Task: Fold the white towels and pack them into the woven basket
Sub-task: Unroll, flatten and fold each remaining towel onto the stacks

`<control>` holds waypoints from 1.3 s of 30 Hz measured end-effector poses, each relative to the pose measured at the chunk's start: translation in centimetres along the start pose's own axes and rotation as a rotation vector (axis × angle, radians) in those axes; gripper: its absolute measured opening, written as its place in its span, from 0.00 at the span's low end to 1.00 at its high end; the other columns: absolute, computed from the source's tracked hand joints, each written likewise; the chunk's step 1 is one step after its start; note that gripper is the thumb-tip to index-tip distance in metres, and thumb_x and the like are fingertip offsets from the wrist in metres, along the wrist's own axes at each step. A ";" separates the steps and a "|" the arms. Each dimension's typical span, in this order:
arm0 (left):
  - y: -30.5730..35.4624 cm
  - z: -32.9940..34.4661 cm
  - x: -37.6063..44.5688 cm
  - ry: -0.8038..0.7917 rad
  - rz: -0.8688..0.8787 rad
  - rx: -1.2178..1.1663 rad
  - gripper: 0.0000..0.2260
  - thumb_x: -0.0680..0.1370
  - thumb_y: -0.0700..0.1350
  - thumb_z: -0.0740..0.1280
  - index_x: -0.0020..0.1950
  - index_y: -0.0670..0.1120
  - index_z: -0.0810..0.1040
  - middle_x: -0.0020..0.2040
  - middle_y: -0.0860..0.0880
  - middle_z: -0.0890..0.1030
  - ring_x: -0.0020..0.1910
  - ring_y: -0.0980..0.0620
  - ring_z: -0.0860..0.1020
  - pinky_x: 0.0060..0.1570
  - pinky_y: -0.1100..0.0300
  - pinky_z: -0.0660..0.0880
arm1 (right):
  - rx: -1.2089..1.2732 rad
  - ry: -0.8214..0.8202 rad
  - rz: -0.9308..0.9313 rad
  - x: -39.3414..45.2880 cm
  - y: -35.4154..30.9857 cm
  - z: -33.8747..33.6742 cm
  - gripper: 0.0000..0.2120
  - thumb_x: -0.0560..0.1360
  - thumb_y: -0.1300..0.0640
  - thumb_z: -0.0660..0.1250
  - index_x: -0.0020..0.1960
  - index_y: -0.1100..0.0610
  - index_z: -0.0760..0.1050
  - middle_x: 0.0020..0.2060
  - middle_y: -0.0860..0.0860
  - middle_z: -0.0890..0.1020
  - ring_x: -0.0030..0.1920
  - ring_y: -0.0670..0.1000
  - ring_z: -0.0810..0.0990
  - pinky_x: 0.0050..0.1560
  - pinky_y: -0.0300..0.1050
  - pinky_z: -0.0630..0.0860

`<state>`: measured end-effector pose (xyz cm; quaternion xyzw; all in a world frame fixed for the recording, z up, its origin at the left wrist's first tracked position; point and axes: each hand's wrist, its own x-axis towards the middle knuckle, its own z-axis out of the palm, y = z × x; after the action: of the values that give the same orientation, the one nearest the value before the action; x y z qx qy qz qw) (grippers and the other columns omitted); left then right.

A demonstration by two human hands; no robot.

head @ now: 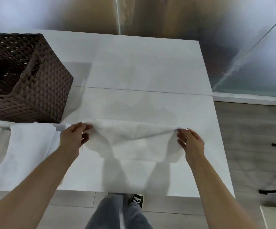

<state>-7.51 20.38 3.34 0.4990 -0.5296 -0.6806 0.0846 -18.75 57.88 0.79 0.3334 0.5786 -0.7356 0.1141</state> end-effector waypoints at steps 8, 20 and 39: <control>-1.1 2.8 4.7 -0.059 0.169 0.230 0.17 0.80 0.44 0.70 0.68 0.49 0.73 0.52 0.46 0.81 0.43 0.47 0.79 0.45 0.51 0.80 | -0.510 -0.051 -0.166 2.8 1.4 2.0 0.26 0.77 0.58 0.72 0.72 0.48 0.69 0.58 0.48 0.83 0.54 0.49 0.84 0.61 0.52 0.79; -14.2 1.8 -4.2 -0.461 0.622 1.418 0.29 0.78 0.63 0.42 0.80 0.62 0.54 0.79 0.56 0.61 0.77 0.51 0.61 0.71 0.51 0.63 | -1.627 -0.249 -0.709 2.4 7.4 0.6 0.27 0.76 0.51 0.69 0.74 0.46 0.70 0.73 0.46 0.72 0.73 0.52 0.70 0.68 0.55 0.63; -11.6 6.4 -0.1 -0.396 1.006 1.680 0.35 0.70 0.53 0.78 0.74 0.50 0.71 0.76 0.41 0.66 0.72 0.36 0.68 0.71 0.40 0.64 | -1.618 -0.628 -0.952 -8.2 18.0 -4.6 0.30 0.76 0.36 0.63 0.74 0.47 0.70 0.76 0.49 0.71 0.78 0.54 0.66 0.75 0.59 0.56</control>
<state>-7.53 29.46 -6.35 -0.0081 -0.9934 -0.0411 -0.1072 -1.04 54.89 -8.55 -0.3225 0.9239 -0.1427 0.1484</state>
